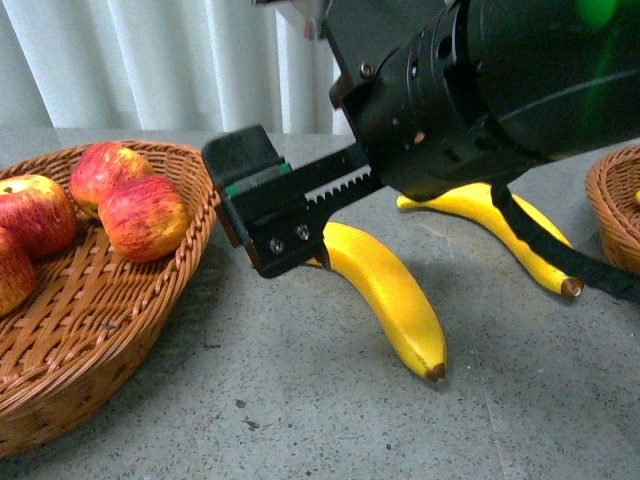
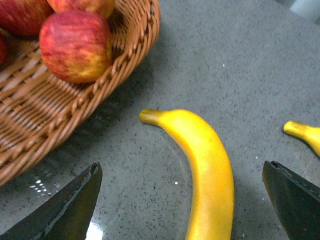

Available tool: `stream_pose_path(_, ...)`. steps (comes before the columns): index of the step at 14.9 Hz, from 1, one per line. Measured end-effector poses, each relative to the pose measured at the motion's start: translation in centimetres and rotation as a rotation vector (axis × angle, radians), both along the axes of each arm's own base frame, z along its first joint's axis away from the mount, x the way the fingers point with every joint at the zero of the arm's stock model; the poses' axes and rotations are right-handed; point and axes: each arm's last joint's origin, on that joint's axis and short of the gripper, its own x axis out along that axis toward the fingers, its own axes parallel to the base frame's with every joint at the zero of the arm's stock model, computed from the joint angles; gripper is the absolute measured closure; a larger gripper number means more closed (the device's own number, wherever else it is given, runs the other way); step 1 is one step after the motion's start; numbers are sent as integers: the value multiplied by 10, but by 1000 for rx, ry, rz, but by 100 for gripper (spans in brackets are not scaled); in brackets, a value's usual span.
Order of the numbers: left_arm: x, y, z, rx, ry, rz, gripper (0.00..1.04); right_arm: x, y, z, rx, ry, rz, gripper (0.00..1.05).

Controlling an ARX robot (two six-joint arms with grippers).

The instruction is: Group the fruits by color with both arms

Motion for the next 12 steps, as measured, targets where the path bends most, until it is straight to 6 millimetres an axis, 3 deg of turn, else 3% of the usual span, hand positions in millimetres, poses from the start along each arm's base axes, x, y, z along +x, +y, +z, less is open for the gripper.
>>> stream_pose_path(3, 0, 0, 0, 0, 0, 0, 7, 13, 1, -25, -101, 63, -35, 7)
stream_pose_path(9, 0, 0, 0, 0, 0, 0, 7, 39, -5, -43, -201, 117, -112, 7)
stream_pose_path(12, 0, 0, 0, 0, 0, 0, 7, 42, -9, -53, -218, 187, -111, 7)
